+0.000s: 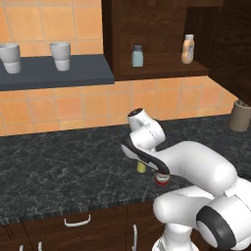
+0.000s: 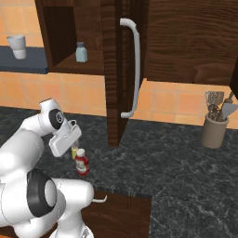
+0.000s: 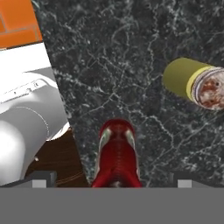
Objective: Put the shaker and condiment bottle from the counter next to their counterparts in the cabinet.
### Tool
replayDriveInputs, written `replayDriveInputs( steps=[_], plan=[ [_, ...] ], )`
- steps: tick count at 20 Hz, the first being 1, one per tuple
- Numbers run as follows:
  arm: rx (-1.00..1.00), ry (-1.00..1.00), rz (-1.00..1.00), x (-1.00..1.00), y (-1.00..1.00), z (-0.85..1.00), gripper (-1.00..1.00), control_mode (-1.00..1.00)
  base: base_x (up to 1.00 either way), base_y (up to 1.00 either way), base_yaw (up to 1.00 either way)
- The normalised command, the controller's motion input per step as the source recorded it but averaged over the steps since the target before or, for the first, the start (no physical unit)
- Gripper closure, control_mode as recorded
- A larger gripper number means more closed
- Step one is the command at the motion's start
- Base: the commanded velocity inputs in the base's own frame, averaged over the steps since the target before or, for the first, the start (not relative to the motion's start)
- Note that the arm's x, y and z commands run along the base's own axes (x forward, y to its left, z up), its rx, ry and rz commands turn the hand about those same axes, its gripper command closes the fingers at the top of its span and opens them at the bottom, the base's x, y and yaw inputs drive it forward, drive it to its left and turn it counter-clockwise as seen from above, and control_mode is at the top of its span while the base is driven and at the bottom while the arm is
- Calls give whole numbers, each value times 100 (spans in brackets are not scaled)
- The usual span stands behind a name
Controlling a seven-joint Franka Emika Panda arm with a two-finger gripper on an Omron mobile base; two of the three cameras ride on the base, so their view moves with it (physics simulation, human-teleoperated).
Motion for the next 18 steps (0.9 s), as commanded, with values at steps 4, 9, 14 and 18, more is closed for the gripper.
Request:
replayDriveInputs(
  steps=[4, 9, 14, 18],
  plan=[
    [0, 0, 0, -13, -16, -12, -100, -100, 0, 0, 0],
    [0, 0, 0, -1, -20, -10, -100, -100, 0, 0, 0],
    [0, 2, 0, 0, -21, -10, -100, -100, 0, 0, 0],
    [0, 0, 1, 0, -14, -11, -100, -100, 0, 0, 0]
  ],
)
